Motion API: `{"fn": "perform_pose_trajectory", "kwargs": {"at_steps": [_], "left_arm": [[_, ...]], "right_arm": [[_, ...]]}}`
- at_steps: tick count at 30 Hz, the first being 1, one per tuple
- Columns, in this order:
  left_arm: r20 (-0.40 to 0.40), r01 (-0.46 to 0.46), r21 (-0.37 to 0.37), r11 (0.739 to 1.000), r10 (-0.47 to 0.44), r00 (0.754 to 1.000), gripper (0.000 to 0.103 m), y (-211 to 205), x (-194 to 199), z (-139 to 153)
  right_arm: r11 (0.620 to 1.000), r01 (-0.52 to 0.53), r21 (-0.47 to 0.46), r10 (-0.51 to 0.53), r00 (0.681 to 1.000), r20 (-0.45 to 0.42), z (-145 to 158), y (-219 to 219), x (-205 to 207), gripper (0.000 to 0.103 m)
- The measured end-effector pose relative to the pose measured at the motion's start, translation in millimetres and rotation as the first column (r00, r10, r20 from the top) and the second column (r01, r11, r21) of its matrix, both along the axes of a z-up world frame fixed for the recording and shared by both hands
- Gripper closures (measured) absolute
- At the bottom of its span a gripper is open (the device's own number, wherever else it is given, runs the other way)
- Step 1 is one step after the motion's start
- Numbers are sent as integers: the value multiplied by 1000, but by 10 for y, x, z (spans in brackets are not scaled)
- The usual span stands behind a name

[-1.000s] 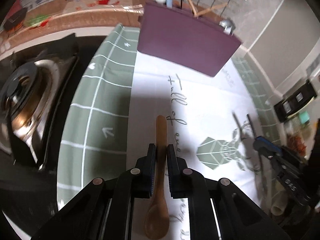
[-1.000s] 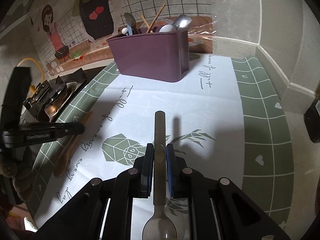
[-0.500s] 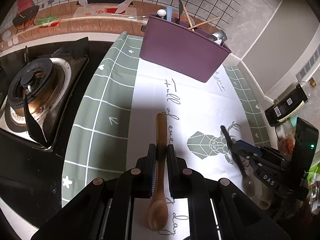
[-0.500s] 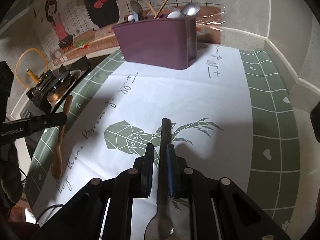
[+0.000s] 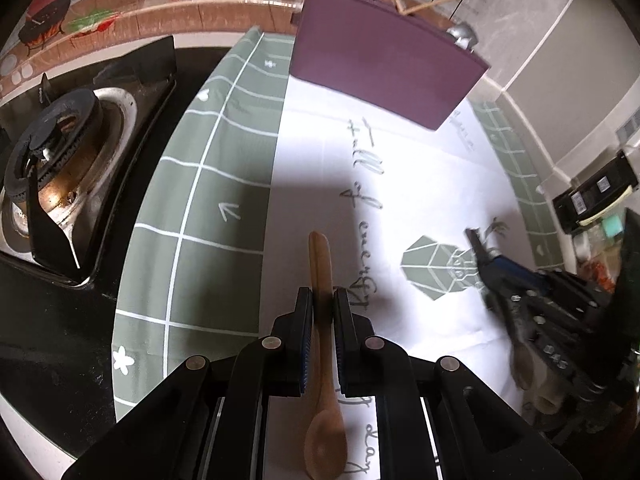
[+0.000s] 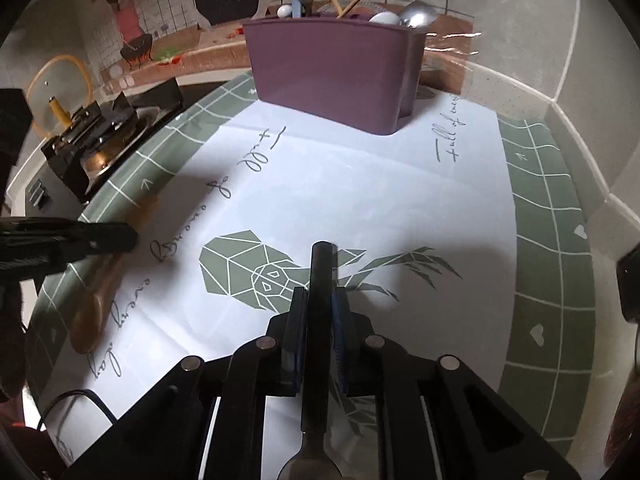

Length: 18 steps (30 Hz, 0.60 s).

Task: Organize utensils
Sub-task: 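Lift both spoons over the purple holder and release them inside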

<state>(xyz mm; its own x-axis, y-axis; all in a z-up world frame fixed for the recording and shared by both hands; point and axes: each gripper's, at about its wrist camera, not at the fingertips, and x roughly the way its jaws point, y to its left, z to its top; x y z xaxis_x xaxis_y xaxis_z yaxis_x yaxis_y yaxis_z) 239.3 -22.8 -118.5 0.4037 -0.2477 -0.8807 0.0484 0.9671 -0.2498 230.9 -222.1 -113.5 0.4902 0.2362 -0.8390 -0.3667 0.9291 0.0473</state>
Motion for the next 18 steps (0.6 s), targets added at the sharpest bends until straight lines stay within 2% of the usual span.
{"fn": "perform_pose_trajectory", "kwargs": {"at_steps": [6, 10, 12, 14, 18], "left_arm": [[-19, 20, 47, 999, -19, 1000, 91, -99, 45, -36], [-29, 63, 124, 990, -60, 998, 91, -237, 94, -26], [-28, 64, 103, 993, -61, 998, 92, -224, 105, -24], [-35, 39, 14, 999, -38, 999, 92, -146, 100, -3], [46, 22, -69, 997, -19, 999, 92, -47, 2, 253]], "right_arm": [[998, 27, 54, -28, 999, 18, 92, -77, -73, 91], [994, 53, 98, -57, 998, 35, 168, -134, -89, 91], [991, 63, 119, -69, 996, 48, 218, -149, -89, 91], [986, 75, 151, -85, 994, 62, 292, -185, -98, 92], [968, 88, 235, -112, 989, 91, 514, -302, -137, 92]]}}
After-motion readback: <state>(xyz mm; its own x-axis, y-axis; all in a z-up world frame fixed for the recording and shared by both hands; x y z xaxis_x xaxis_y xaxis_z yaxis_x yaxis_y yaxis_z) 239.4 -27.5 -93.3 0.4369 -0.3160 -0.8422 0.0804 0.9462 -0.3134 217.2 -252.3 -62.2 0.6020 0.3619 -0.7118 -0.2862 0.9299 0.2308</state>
